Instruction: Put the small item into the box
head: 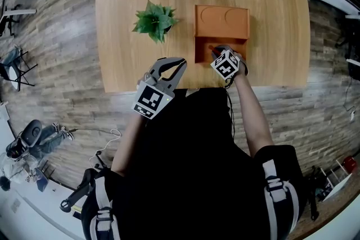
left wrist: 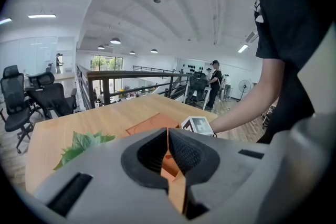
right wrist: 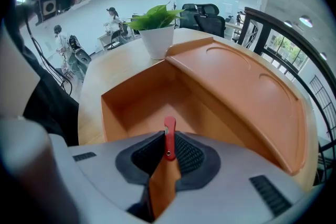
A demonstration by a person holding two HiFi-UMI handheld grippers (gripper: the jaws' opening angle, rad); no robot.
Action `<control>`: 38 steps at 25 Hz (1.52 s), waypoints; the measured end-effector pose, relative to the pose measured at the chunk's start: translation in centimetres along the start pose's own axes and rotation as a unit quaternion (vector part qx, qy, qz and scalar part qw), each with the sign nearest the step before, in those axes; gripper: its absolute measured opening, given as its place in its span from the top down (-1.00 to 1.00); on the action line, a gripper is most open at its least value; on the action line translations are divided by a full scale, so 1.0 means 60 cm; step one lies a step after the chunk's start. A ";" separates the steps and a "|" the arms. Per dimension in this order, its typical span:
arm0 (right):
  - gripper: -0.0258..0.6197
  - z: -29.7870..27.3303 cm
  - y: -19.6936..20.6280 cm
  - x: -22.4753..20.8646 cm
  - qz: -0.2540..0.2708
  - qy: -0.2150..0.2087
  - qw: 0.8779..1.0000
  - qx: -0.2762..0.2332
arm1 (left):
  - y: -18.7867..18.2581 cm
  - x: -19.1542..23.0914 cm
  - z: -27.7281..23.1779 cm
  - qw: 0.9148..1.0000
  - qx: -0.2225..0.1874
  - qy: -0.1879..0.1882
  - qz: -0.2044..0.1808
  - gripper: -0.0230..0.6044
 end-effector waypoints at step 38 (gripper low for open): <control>0.70 0.092 0.019 0.033 -0.049 0.065 0.994 -0.071 | -0.014 -0.020 -0.011 0.997 -0.023 0.054 -0.040 0.84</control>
Point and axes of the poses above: the fingertips, and each gripper's own axes: z backward along the fingers, x to its left, y out of its underside, the point moved 10 cm from there along z, backward along the fingers, and after that the axes turned 1 degree about -z, right-handed, at the moved point
